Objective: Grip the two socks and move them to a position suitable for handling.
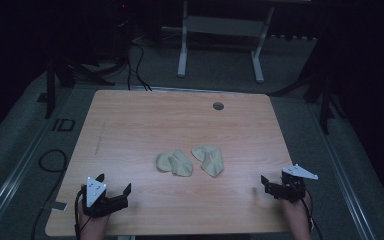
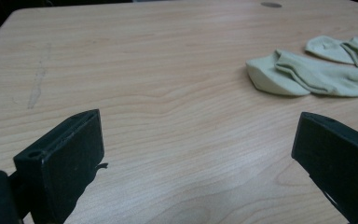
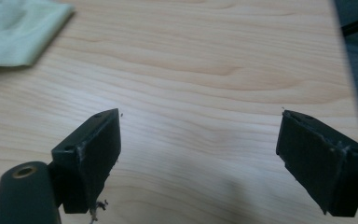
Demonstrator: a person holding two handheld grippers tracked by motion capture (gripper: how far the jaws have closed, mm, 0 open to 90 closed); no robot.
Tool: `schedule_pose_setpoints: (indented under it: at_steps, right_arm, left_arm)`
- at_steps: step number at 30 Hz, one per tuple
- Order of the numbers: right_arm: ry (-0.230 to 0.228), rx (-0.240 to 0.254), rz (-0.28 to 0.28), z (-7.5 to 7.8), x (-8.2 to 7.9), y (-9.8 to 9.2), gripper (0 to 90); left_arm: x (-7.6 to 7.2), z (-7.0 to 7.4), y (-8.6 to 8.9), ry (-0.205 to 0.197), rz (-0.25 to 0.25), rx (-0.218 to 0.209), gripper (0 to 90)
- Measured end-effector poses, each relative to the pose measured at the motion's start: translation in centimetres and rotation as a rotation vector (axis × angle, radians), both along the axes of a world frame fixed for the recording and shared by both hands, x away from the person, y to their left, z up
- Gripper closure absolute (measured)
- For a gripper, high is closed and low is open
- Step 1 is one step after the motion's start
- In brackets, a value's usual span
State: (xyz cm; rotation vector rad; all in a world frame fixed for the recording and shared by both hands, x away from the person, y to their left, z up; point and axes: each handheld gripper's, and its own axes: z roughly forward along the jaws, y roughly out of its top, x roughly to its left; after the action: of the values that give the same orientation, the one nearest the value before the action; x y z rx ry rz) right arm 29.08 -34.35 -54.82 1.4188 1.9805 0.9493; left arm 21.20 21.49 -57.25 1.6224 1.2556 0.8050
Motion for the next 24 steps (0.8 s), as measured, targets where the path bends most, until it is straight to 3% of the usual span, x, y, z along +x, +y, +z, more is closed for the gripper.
schedule_pose_setpoints:
  at_steps: [2,4,6,10,15,21,24]
  right_arm:
    - [0.025,-0.006,0.016,0.1,0.3,0.7,13.6]
    - [0.041,0.018,0.045,0.2,0.6,1.4,13.5]
    - [0.056,0.065,0.078,0.5,1.2,2.2,13.0]
    - [0.066,0.064,0.077,0.8,2.4,3.7,13.0]
    - [0.072,0.065,0.111,1.0,3.4,5.2,13.1]
    - [0.084,0.054,0.171,1.0,4.1,7.9,13.2]
    - [0.081,0.054,0.193,1.0,4.4,9.1,13.2]
  left_arm:
    - [0.0,0.1,0.0,-0.011,-0.013,-0.047,2.1]
    - [0.0,0.3,-0.2,0.021,-0.025,-0.077,3.0]
    - [-0.1,0.2,-0.5,0.059,-0.026,-0.056,4.1]
    - [-0.4,0.2,-0.7,0.081,-0.050,-0.073,3.4]
    - [-0.7,0.8,-0.8,0.034,-0.030,-0.061,3.3]
    - [-0.6,0.4,-0.7,0.072,-0.059,-0.086,3.3]
    - [-0.5,0.4,-0.9,0.080,-0.073,-0.077,3.3]
